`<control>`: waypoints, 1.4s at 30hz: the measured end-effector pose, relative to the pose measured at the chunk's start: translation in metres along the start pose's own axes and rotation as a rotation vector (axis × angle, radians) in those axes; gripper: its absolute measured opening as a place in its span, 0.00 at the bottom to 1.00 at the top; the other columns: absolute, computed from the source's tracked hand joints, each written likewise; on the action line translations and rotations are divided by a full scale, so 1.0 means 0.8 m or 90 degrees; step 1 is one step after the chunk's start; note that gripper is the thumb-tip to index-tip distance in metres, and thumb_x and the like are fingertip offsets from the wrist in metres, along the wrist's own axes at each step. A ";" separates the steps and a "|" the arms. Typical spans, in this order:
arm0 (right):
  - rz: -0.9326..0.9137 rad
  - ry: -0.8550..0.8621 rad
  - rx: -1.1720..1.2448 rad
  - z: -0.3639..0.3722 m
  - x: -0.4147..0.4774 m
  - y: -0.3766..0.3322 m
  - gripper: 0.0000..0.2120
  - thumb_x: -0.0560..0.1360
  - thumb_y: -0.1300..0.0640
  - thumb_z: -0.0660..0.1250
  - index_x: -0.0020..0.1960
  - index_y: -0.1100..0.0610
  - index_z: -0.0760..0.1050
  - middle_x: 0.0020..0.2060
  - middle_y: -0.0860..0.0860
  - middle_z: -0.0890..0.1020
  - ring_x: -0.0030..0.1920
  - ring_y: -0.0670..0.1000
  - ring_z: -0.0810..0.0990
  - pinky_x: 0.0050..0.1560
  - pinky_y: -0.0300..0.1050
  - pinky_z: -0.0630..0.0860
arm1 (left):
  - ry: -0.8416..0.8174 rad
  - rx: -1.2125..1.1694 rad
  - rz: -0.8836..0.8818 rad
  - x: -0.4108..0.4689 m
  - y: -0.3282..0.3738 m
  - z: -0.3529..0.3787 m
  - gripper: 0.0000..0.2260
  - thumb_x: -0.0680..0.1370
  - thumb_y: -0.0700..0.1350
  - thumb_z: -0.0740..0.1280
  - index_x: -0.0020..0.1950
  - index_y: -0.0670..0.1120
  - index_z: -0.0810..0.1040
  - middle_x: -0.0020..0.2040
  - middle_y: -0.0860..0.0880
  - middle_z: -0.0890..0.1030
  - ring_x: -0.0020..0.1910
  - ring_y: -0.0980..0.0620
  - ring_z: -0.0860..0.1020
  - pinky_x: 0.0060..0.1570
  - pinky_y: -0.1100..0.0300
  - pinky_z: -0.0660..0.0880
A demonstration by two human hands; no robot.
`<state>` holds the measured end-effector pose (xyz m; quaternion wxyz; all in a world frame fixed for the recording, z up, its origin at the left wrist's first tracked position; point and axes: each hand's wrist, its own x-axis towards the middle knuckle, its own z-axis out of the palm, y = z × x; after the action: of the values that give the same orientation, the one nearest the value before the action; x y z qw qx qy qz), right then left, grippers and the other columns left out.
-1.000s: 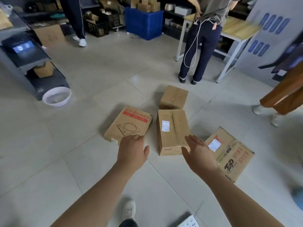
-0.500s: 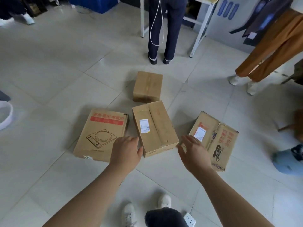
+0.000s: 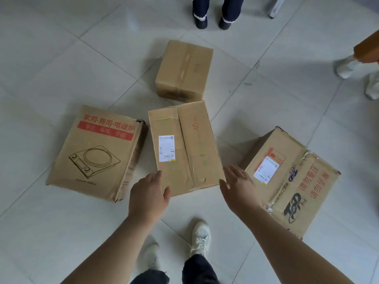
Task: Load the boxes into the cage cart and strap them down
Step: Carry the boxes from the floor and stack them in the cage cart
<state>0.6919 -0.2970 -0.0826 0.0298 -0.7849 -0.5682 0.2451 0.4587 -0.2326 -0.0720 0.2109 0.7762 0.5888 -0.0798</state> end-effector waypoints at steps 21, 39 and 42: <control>0.134 -0.068 0.129 0.305 0.198 0.140 0.36 0.75 0.39 0.61 0.75 0.35 0.44 0.63 0.57 0.63 0.63 0.61 0.68 0.62 0.54 0.72 | -0.148 -0.197 -0.224 0.178 -0.076 0.335 0.50 0.71 0.64 0.68 0.75 0.58 0.31 0.70 0.41 0.52 0.61 0.35 0.71 0.59 0.45 0.73; 0.122 0.093 0.055 0.121 0.172 0.021 0.35 0.67 0.28 0.57 0.71 0.42 0.66 0.55 0.53 0.73 0.53 0.56 0.77 0.48 0.46 0.74 | -0.028 -0.212 -0.259 0.156 -0.065 0.109 0.49 0.63 0.71 0.69 0.78 0.55 0.51 0.67 0.38 0.63 0.63 0.36 0.69 0.60 0.47 0.69; 0.076 0.108 0.055 0.065 0.150 -0.020 0.35 0.67 0.29 0.57 0.71 0.41 0.66 0.55 0.53 0.73 0.53 0.56 0.77 0.48 0.46 0.75 | 0.006 -0.227 -0.278 0.116 -0.063 0.043 0.49 0.64 0.71 0.68 0.78 0.55 0.52 0.68 0.37 0.64 0.64 0.36 0.69 0.61 0.47 0.69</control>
<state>0.6844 -0.1942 -0.1652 0.0968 -0.8333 -0.5050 0.2030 0.4423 -0.1544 -0.1492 0.3193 0.5818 0.7479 -0.0151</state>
